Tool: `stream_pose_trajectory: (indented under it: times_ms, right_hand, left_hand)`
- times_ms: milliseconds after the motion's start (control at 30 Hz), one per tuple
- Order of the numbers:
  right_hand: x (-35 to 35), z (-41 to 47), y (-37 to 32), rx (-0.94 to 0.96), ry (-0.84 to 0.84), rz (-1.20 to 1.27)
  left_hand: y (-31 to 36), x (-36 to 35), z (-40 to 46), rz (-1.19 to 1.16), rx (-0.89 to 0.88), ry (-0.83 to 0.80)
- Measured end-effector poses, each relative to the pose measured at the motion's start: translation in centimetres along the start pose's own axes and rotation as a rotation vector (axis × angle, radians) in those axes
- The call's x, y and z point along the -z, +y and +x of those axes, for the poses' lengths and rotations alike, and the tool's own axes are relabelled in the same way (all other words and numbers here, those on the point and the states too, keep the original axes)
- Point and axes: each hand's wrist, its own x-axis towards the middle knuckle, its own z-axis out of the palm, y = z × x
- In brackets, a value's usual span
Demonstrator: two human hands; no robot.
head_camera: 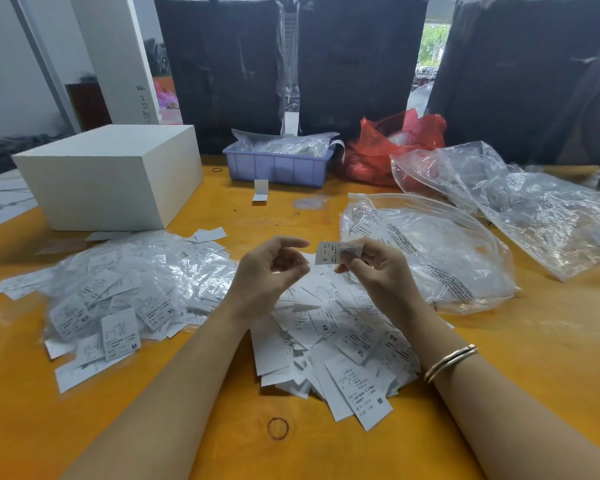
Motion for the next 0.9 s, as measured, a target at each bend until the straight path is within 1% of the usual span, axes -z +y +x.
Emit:
stream_pose_trajectory:
  times_ms: [200,400,533,733,800,900]
  right_hand:
    - [0.2,0.0,0.0,0.006,0.049,-0.007]
    - [0.2,-0.1,0.1,0.028,0.013,-0.114]
    - [-0.1,0.0,0.6,0.121,-0.022,-0.251]
    - [-0.6,-0.1,0.6,0.23,-0.12,-0.412]
    - [-0.8,-0.1,0.7,0.235,-0.153,-0.489]
    - [-1.5,0.0,0.8,0.209,-0.199,-0.619]
  left_hand:
    - [0.1,0.0,0.0,-0.011,-0.003,-0.004]
    - [0.0,0.0,0.0,-0.013,-0.008,0.001]
    - [0.0,-0.1,0.0,-0.001,-0.02,-0.014]
    - [0.2,0.0,-0.1,0.041,-0.04,-0.054]
    - [0.2,-0.1,-0.1,0.068,-0.036,-0.063]
    - [0.0,0.0,-0.1,0.053,-0.03,-0.015]
